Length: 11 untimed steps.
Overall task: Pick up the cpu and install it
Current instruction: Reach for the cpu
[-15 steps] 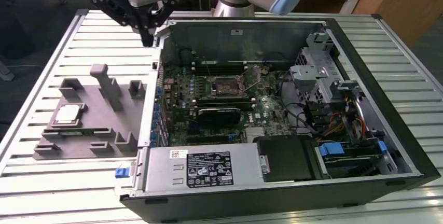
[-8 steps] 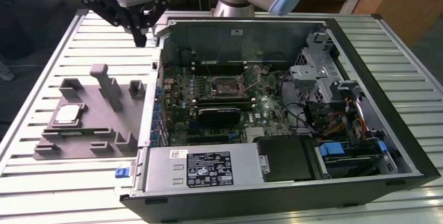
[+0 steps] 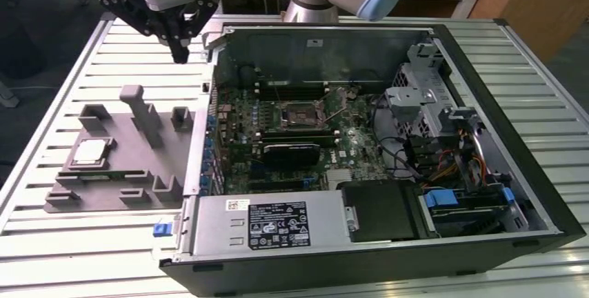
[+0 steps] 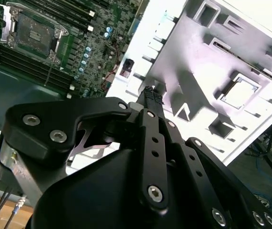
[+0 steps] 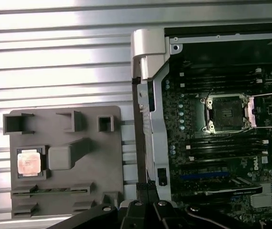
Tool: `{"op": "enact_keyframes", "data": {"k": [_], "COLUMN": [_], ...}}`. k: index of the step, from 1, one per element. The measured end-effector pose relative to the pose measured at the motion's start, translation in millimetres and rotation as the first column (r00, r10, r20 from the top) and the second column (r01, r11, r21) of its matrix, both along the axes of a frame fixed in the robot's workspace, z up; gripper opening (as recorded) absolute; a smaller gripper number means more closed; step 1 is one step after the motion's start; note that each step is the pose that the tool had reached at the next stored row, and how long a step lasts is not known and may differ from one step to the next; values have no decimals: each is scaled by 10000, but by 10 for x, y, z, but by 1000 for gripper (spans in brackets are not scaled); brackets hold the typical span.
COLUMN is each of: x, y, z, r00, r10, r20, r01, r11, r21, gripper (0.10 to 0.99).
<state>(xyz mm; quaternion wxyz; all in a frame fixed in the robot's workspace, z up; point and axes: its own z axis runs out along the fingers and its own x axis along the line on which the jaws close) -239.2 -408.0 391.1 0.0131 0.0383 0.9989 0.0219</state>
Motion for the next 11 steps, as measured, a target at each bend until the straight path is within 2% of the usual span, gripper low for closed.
{"op": "enact_keyframes", "data": {"k": [11], "x": [-130], "y": [-13], "z": [-70], "r00": [10000], "r10": [-1], "r20": [0], "r01": [1], "r11": [10000], "r21": [-1], "gripper": [106]}}
